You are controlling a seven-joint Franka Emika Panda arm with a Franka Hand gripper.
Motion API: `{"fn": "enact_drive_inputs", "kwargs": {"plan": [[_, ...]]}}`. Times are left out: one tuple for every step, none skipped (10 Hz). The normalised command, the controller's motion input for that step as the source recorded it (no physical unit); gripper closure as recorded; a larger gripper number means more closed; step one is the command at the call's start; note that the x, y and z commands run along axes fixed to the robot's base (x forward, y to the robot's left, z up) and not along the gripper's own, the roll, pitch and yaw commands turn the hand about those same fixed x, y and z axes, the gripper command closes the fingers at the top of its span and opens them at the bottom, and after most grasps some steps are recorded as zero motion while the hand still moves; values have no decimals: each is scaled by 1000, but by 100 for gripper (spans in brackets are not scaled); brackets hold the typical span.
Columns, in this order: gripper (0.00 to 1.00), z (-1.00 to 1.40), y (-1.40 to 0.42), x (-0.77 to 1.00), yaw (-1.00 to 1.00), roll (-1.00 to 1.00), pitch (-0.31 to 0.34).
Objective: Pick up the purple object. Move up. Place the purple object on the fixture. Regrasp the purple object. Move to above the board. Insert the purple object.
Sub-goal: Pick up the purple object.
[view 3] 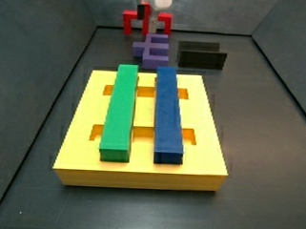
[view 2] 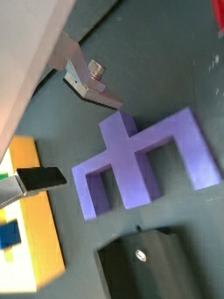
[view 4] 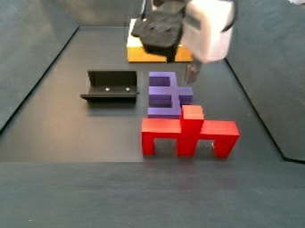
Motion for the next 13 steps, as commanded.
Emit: {"fn": "enact_drive_inputs", "kwargs": {"plan": [[0,-677,0,0,-1000,0,106],[0,-626,0,-6,-1000,0,94],[0,-546,3,-51,-1000,0,90],[0,-340,63,-260,-894,0,70],[0,-154,111,-429,-766,0,41],[0,-71,46,-597,-594,0,0],[0,-80,54,-374,-369,-16,-36],[0,-177,0,-117,-109,0,-3],[0,-351,63,186,43,0,21],[0,-323,66,440,120,0,77],[0,-197,46,0,0,-29,0],[0,-100,0,17,0,-3,4],[0,-60,0,0,0,-10,0]]}}
